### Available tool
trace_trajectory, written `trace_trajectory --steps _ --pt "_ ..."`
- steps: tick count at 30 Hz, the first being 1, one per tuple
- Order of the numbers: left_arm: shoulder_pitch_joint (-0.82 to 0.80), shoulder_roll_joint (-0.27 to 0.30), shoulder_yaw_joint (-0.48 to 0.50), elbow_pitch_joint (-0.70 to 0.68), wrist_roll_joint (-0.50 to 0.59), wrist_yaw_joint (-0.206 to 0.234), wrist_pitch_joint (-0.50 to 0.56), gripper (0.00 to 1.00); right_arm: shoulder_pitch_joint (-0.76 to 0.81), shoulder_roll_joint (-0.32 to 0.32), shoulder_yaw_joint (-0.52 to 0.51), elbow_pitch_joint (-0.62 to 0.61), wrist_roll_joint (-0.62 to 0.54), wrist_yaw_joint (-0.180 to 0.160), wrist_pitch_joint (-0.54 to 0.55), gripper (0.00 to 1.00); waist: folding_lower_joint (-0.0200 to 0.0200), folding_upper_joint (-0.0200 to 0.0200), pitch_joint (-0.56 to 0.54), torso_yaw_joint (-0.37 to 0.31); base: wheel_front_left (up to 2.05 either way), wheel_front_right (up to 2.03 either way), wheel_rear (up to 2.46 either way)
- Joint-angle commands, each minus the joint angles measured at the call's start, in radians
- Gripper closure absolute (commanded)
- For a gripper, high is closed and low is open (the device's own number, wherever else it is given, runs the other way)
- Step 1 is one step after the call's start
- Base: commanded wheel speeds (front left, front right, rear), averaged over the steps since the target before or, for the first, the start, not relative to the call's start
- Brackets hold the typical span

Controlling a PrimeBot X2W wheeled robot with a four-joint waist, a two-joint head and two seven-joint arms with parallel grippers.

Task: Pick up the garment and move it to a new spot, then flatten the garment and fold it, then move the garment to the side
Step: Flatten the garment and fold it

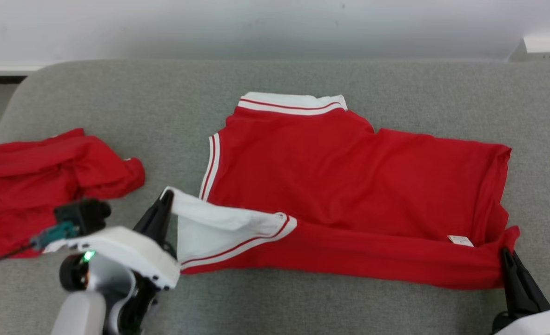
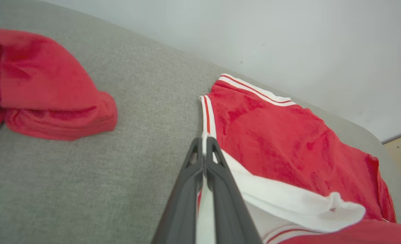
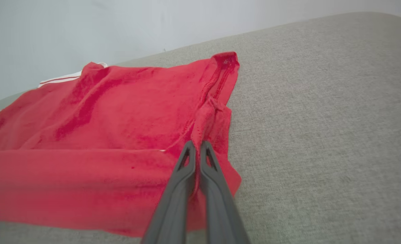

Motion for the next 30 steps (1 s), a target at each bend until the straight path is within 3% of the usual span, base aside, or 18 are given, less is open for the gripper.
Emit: trace_trajectory --steps 1,6,7,8,9,14,20,24,30 --pt "-0.06 0.008 -0.011 0.053 0.004 -0.016 0.006 1.0 -0.031 0.0 0.004 0.021 -0.011 -0.003 -0.003 1.0 0.0 0.0 0.03 -0.014 0.0 0.0 0.0" --pt "-0.189 0.011 -0.041 0.214 0.012 -0.055 -0.009 1.0 -0.101 0.002 0.021 0.085 -0.024 -0.003 -0.011 1.0 0.0 0.0 0.063 -0.029 0.0 0.0 0.0" --pt "-0.202 0.008 -0.05 0.245 0.011 -0.063 -0.013 0.84 -0.11 0.002 0.025 0.099 -0.024 -0.003 -0.016 0.85 0.0 0.0 0.066 -0.03 0.0 0.0 0.0" --pt "-0.215 0.009 -0.056 0.267 0.021 -0.067 -0.029 0.48 -0.121 0.003 0.031 0.105 -0.024 -0.003 -0.027 0.63 0.0 0.0 0.068 -0.032 0.0 0.0 0.0" --pt "-0.223 0.007 -0.059 0.286 0.025 -0.071 -0.043 0.0 -0.13 0.002 0.035 0.114 -0.02 -0.003 -0.033 0.03 0.0 0.0 0.07 -0.034 0.0 0.0 0.0" --pt "-0.214 0.01 -0.078 0.318 0.084 -0.062 -0.17 0.0 -0.137 -0.023 0.073 0.102 -0.047 -0.003 -0.123 0.0 0.0 0.0 0.067 -0.033 0.0 0.0 0.0" --pt "-0.147 0.036 -0.102 0.252 0.226 0.01 -0.388 0.0 -0.115 -0.05 0.08 0.004 -0.157 -0.002 -0.22 0.0 0.0 0.0 0.033 -0.021 0.0 0.0 0.0" --pt "-0.08 0.048 -0.109 0.182 0.286 0.054 -0.479 0.0 -0.081 -0.04 0.07 -0.082 -0.195 -0.003 -0.206 0.0 0.0 0.0 -0.001 -0.016 0.0 0.0 0.0" --pt "0.022 0.054 -0.11 0.087 0.309 0.092 -0.509 0.0 -0.021 -0.023 0.069 -0.161 -0.213 -0.003 -0.165 0.0 0.0 0.0 -0.042 -0.013 0.0 0.0 0.0"
